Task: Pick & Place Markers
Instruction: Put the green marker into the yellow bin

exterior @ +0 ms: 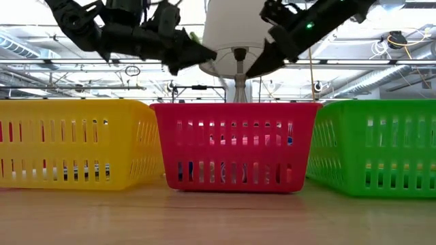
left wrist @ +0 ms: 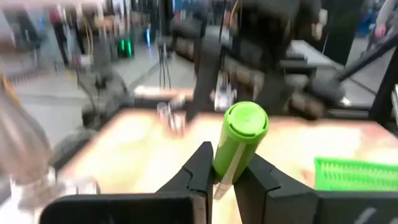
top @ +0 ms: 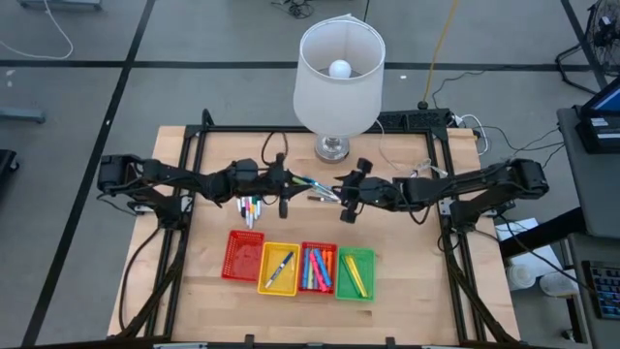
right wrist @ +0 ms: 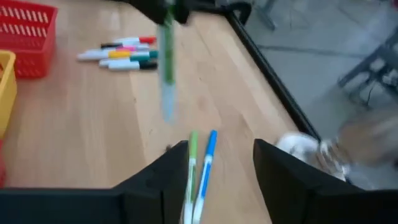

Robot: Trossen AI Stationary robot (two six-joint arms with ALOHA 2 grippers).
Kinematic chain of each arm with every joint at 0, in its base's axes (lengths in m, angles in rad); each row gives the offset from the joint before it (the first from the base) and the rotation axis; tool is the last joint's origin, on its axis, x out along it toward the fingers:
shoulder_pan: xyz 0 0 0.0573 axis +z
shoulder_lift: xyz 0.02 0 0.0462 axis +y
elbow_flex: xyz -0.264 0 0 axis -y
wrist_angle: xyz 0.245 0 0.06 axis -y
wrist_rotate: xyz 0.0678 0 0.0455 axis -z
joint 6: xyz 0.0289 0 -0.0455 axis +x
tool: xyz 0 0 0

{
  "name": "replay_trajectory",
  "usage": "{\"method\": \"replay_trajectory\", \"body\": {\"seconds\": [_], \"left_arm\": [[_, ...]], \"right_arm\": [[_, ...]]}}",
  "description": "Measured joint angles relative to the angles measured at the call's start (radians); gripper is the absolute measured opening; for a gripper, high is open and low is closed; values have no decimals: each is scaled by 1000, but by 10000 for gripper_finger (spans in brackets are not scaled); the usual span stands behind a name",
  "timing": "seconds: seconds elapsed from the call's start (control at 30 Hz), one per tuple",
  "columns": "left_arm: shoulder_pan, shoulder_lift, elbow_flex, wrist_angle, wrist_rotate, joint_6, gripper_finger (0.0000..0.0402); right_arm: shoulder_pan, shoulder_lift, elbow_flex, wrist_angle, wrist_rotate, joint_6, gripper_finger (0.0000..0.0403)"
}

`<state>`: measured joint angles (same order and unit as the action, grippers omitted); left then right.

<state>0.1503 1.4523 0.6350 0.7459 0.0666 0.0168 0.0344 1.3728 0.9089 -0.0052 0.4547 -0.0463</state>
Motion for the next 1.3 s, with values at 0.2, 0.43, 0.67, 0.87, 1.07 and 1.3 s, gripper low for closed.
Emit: {"method": "replay_trajectory", "body": {"seconds": [0.2, 0.43, 0.67, 0.87, 1.07, 1.3], "left_arm": [[-4, -63, 110, -378, -5, -99, 40], [-130, -90, 290, -924, -37, -295, 40], [-348, -88, 364, -1119, -53, -555, 40], [-502, -86, 370, -1180, -58, -798, 40], [-560, -43, 370, -1217, -116, -961, 40], [-541, 22, 370, -1227, -157, -929, 40]], "right_arm": [[0, -73, 0, -101, 35, 70, 171], [0, -94, 0, -155, 43, 110, 165], [0, -94, 0, -169, 43, 109, 161], [0, -94, 0, -161, 42, 110, 160], [0, -94, 0, -157, 39, 124, 159], [0, -94, 0, -156, 39, 136, 158]]}}
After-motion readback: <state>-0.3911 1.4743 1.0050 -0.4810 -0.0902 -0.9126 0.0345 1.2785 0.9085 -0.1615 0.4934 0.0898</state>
